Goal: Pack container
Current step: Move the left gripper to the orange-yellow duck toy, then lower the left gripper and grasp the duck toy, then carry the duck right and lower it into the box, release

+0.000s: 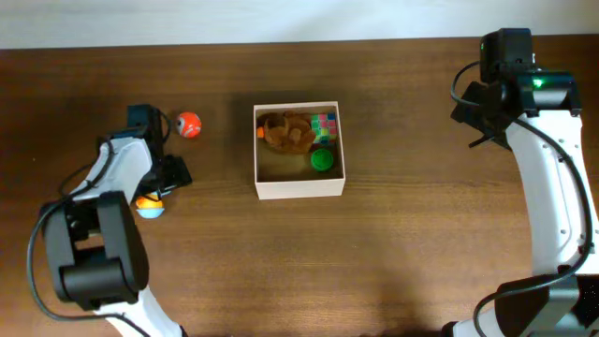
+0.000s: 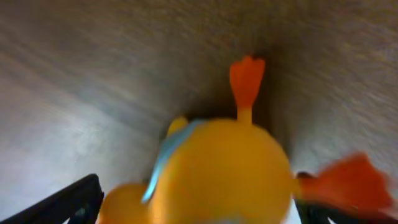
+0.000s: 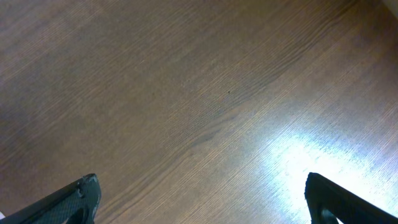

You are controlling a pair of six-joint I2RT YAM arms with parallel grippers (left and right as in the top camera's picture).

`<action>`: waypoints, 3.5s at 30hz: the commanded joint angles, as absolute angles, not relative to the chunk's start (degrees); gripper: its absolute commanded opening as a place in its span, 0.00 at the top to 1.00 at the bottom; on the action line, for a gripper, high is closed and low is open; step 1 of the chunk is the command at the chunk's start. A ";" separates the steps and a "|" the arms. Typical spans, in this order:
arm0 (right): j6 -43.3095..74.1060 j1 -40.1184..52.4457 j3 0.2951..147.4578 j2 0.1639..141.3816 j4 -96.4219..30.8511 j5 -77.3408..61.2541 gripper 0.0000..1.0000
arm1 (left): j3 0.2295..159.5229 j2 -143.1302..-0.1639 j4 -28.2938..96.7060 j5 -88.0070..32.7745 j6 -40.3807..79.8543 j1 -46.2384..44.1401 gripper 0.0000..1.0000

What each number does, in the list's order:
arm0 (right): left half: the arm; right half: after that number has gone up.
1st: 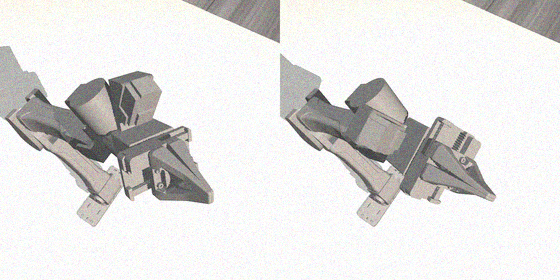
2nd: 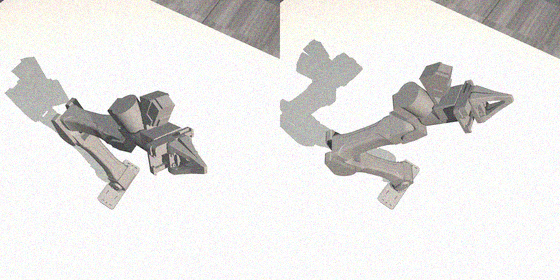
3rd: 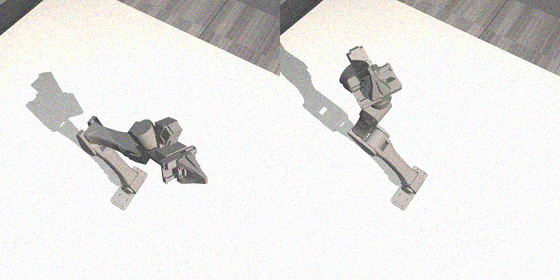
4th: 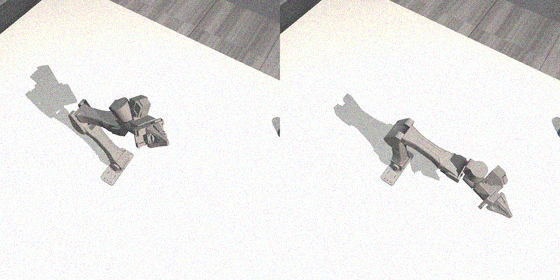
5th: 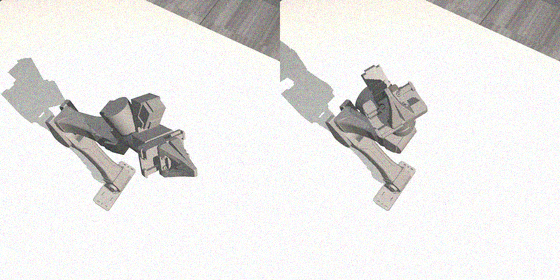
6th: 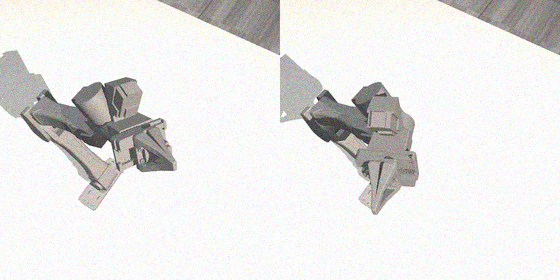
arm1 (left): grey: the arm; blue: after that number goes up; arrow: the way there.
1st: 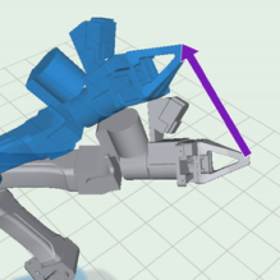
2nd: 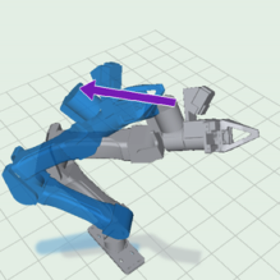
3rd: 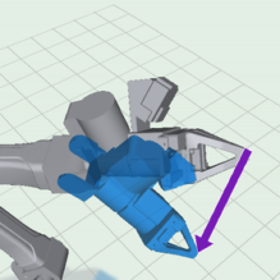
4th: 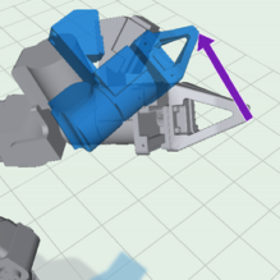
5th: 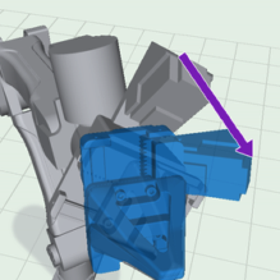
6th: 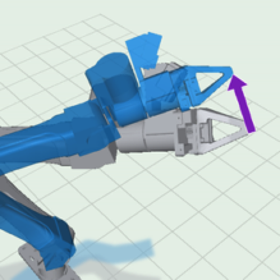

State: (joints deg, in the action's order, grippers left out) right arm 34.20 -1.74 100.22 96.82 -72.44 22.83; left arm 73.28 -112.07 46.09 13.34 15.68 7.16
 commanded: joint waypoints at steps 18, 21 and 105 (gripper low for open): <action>33.89 -1.96 100.29 97.23 -72.42 22.94 0.01 | 74.72 -116.11 45.82 3.53 16.25 7.31 0.82; 33.91 -1.96 100.29 97.23 -72.44 22.94 0.01 | 75.96 -116.11 47.24 -0.34 16.23 7.29 0.82; 33.91 -1.96 100.29 97.23 -72.44 22.94 0.01 | 117.03 -119.20 77.38 5.37 -21.15 -30.33 0.41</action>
